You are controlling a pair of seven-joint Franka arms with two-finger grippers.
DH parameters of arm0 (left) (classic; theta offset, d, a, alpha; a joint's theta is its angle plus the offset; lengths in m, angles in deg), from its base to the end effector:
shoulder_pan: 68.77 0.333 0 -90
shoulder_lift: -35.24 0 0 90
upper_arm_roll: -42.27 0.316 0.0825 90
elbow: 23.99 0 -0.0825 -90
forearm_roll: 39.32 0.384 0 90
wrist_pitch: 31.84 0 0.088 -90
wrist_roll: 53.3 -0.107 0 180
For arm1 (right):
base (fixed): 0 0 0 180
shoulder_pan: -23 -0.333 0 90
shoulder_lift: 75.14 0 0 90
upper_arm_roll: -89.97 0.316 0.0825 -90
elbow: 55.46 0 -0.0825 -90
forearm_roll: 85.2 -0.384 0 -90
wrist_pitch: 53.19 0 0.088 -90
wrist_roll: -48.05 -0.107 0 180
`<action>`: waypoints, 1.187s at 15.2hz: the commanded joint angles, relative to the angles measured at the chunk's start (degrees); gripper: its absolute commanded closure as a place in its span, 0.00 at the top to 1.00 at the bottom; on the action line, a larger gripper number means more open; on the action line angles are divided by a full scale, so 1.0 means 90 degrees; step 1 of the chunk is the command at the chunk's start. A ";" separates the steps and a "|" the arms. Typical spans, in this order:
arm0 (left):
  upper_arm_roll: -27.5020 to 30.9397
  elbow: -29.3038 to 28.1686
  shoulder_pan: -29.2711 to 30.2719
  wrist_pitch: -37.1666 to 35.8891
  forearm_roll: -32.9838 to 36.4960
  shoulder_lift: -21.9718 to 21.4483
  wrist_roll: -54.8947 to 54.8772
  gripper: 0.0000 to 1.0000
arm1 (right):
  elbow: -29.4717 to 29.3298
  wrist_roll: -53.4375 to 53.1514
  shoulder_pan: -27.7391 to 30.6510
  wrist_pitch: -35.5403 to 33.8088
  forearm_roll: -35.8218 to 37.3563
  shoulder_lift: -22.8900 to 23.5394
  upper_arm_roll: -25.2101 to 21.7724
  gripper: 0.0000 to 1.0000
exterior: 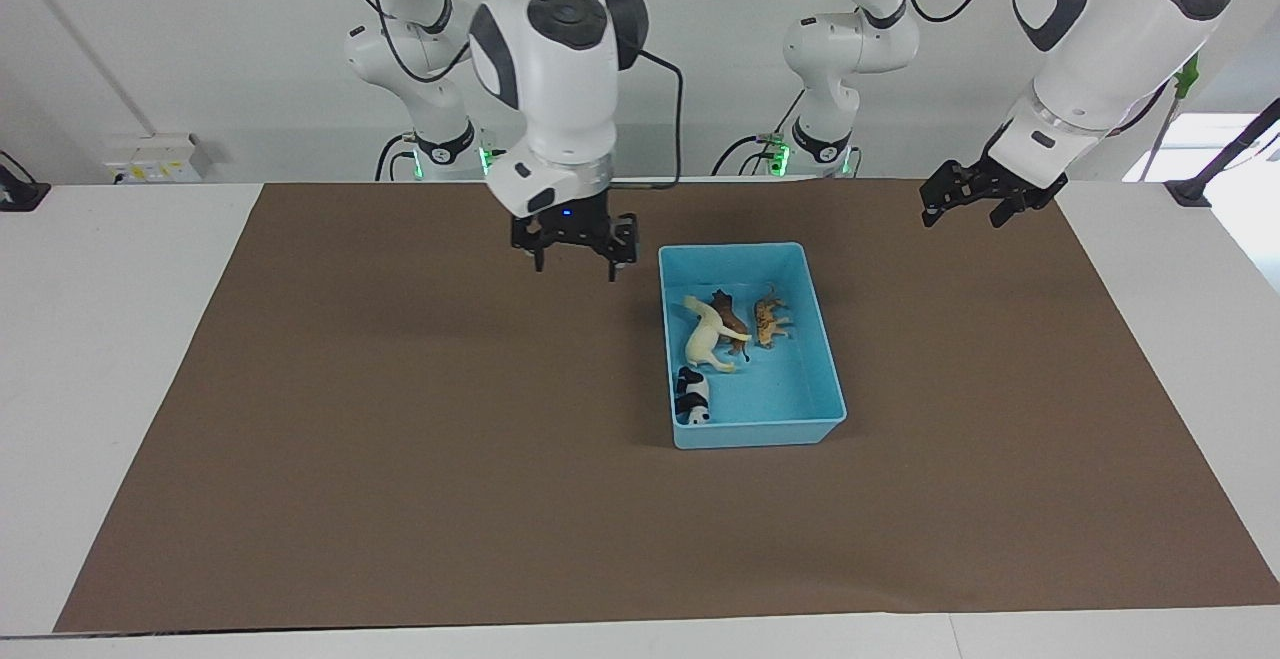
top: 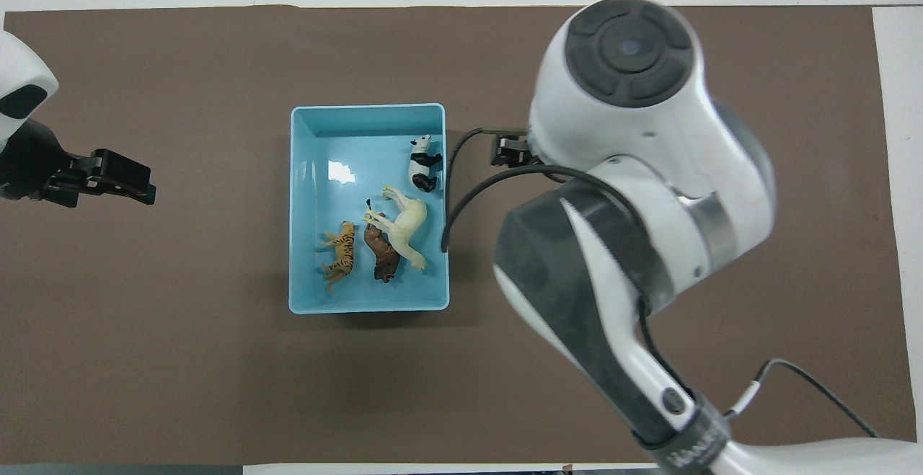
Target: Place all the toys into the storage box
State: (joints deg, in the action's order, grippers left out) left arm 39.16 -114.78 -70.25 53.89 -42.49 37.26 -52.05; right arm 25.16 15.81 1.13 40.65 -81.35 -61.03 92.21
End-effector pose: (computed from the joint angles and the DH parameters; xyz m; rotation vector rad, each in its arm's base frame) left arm 0.5531 -0.0502 0.5927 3.0832 -0.0911 -0.1950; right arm 0.5816 0.2497 0.5618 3.0763 -0.2126 0.0210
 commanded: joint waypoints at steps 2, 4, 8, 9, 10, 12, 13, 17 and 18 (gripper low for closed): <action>0.0043 -0.0215 -0.0031 0.0104 0.0117 -0.0186 -0.0100 1.00 | 0.0348 0.1801 0.1488 -0.0164 -0.0241 -0.0746 0.0103 1.00; 0.0043 -0.0215 -0.0031 0.0104 0.0117 -0.0186 -0.0100 1.00 | 0.0338 0.2358 0.2251 -0.0367 -0.0418 -0.1019 0.0103 1.00; 0.0043 -0.0215 -0.0031 0.0113 0.0117 -0.0186 -0.0100 1.00 | 0.0591 0.3394 0.2946 -0.1109 -0.0399 -0.1381 0.0083 1.00; 0.0043 -0.0215 -0.0031 0.0113 0.0117 -0.0186 -0.0100 1.00 | 0.0863 0.3541 0.3083 -0.1024 -0.0409 -0.1488 0.0083 1.00; 0.0043 -0.0215 -0.0031 0.0113 0.0117 -0.0186 -0.0100 1.00 | 0.1185 0.3630 0.3161 -0.0656 -0.0409 -0.1596 0.0083 1.00; 0.0043 -0.0215 -0.0031 0.0113 0.0117 -0.0186 -0.0100 1.00 | 0.1743 0.3883 0.3192 -0.0058 -0.0419 -0.1753 0.0083 1.00; 0.0043 -0.0215 -0.0031 0.0113 0.0117 -0.0186 -0.0100 1.00 | 0.1745 0.3884 0.3143 -0.0018 -0.0429 -0.1705 0.0083 1.00; 0.0043 -0.0215 -0.0031 0.0113 0.0117 -0.0186 -0.0100 1.00 | 0.1199 0.3933 0.3211 -0.0270 -0.0438 -0.1295 0.0093 1.00; 0.0043 -0.0215 -0.0031 0.0113 0.0117 -0.0186 -0.0100 1.00 | 0.1159 0.3933 0.3211 -0.0281 -0.0429 -0.1275 0.0093 1.00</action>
State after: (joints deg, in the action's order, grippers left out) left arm 39.16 -114.78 -70.25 53.89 -42.49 37.26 -52.07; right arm 37.62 49.52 28.88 39.20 -84.37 -73.53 92.64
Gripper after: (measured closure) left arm 0.000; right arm 0.000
